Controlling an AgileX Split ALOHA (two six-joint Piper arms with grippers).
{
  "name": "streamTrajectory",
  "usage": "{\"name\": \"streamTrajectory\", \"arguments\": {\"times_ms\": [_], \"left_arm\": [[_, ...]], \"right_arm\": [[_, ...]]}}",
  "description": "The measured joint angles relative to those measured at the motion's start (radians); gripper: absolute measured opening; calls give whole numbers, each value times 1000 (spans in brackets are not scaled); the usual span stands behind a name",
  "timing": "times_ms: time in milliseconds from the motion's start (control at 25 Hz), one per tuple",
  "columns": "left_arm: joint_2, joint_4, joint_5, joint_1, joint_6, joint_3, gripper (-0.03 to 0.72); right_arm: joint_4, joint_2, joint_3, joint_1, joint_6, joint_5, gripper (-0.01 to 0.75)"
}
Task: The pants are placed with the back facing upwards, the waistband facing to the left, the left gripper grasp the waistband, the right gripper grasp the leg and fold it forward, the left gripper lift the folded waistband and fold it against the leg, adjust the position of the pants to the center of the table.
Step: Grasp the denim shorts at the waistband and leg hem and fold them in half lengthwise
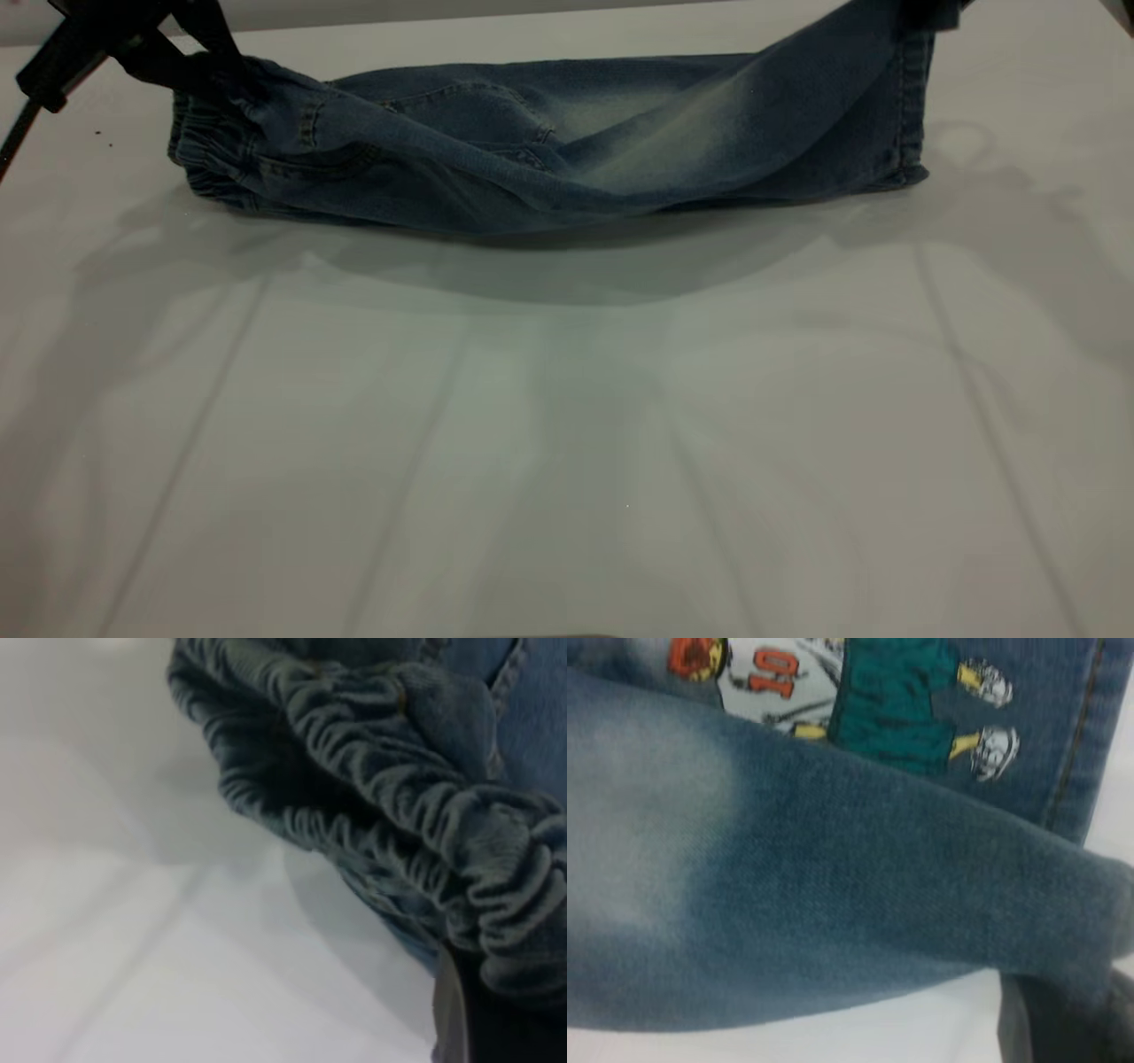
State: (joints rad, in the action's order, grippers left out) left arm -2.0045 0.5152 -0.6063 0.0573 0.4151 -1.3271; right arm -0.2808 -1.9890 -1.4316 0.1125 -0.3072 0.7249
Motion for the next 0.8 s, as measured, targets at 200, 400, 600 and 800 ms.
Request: {"name": "streamTrajectory", "arguments": {"times_ms": [200,400,600,800], "left_arm": [[0,3,52,-1,114,0,83],[0,40,115,-20,169,0,83],[-12,100,164,-45,171,0,83],[-61,170,225,-49,167,0,83]], "right_arm": [[1,-42,-96,-5,0,31,28],[1,-97,-182,-31,13,48,28],[0,-138,-223,-78,69,52,29],[-2,-165,-235,-95,78,30,29]]}}
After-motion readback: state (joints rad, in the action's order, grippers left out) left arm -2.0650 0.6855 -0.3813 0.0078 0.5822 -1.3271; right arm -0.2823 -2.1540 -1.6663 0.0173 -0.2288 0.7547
